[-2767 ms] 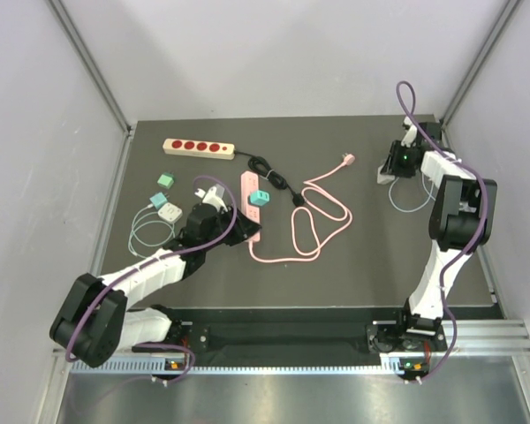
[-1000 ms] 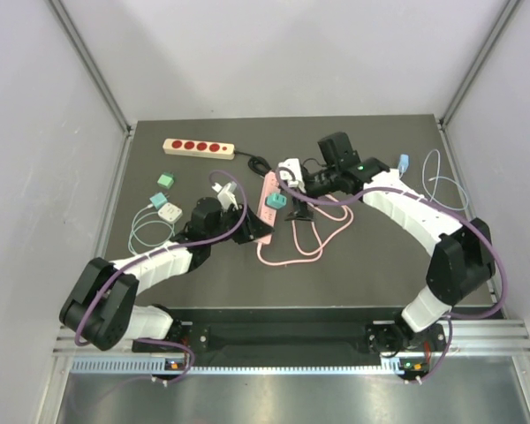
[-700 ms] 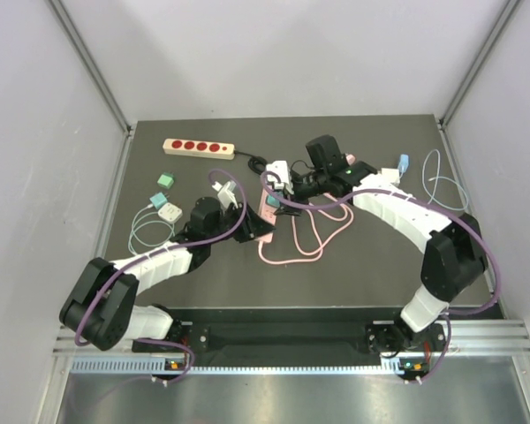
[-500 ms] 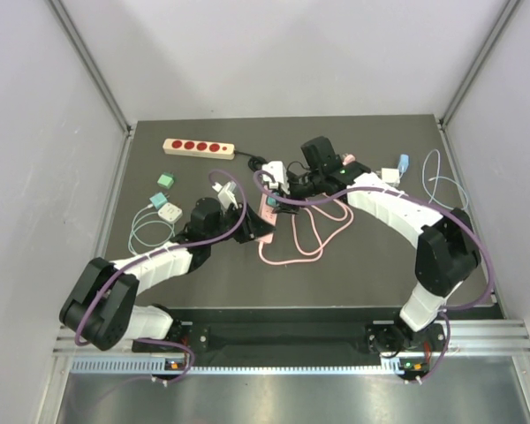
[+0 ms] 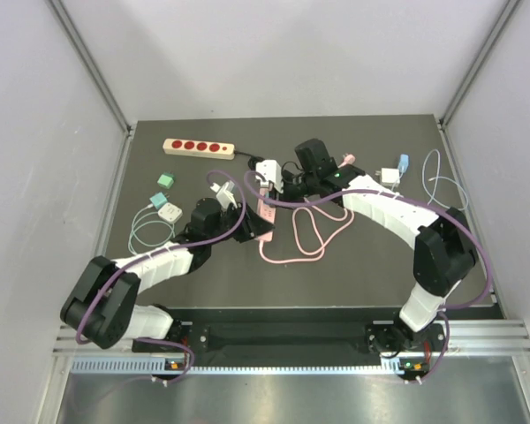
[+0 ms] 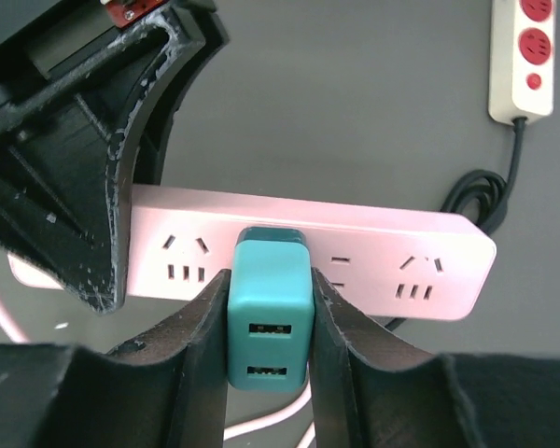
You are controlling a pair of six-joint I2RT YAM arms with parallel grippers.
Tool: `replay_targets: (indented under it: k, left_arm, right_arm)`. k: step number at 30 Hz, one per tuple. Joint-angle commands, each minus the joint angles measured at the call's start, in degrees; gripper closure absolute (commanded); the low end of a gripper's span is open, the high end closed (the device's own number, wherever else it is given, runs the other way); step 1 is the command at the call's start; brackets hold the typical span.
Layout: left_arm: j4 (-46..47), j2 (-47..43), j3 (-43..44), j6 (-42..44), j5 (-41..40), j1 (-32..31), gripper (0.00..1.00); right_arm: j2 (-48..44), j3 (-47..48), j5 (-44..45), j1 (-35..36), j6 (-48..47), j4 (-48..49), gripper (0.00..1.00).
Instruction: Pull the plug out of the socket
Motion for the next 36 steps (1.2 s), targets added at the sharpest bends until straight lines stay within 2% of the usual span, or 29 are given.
replay_targets:
  k: [1, 4, 5, 7, 8, 17, 21, 23, 26, 29, 32, 36]
  left_arm:
    - [2.71, 0.74, 0.54, -1.82, -5.11, 0.03, 1.0]
    - [1.65, 1.53, 0.45, -2.44, -6.09, 0.03, 1.0]
    - [1.47, 1.71, 0.36, -2.18, -5.92, 0.03, 1.0]
    - [0.6, 1.71, 0.63, -1.3, -5.31, 0.03, 1.0]
    - [0.25, 1.62, 0.8, -0.08, -4.43, 0.03, 1.0]
    - [-1.17, -1.1, -2.09, 2.75, -2.67, 0.03, 1.0]
    - [-1.43, -1.54, -2.89, 1.7, -3.98, 0.03, 1.0]
    - [-1.95, -1.37, -2.71, 0.91, -5.04, 0.03, 1.0]
    - [-2.66, -0.93, -2.1, -1.02, -6.79, 0.03, 1.0]
    - [-3.1, 0.39, -0.87, -2.43, -7.33, 0.03, 1.0]
    - [-4.06, 1.79, 0.71, -2.53, -7.32, 0.03, 1.0]
    - [-4.77, 2.33, 1.07, -1.82, -7.24, 0.03, 1.0]
  right_arm:
    - [-4.67, -2.19, 7.25, 3.09, 3.2, 6.47, 1.0]
    - [-5.99, -3.69, 8.93, 4.41, 4.61, 7.01, 1.0]
    - [-6.08, -3.44, 8.15, 4.5, 3.57, 4.57, 1.0]
    - [-5.47, -0.9, 4.64, 4.15, -3.25, -0.61, 1.0]
    - [-5.21, -0.1, 3.58, 3.45, -4.69, -4.38, 1.0]
    - [0.94, 12.2, -12.59, -9.11, -10.42, -16.09, 1.0]
    - [2.35, 13.88, -16.64, -10.27, -10.07, -18.57, 1.0]
    - [1.22, 11.87, -16.3, -9.4, -7.88, -16.57, 1.0]
    - [-2.47, 6.43, -10.69, -6.06, -2.52, -9.82, 1.0]
    - [-7.22, -0.69, 0.37, -1.24, 2.76, -2.34, 1.0]
    - [-10.74, -5.36, 3.12, 1.67, 6.1, 1.63, 1.0]
    - [-11.89, -5.98, 5.06, 1.86, 6.99, 0.59, 1.0]
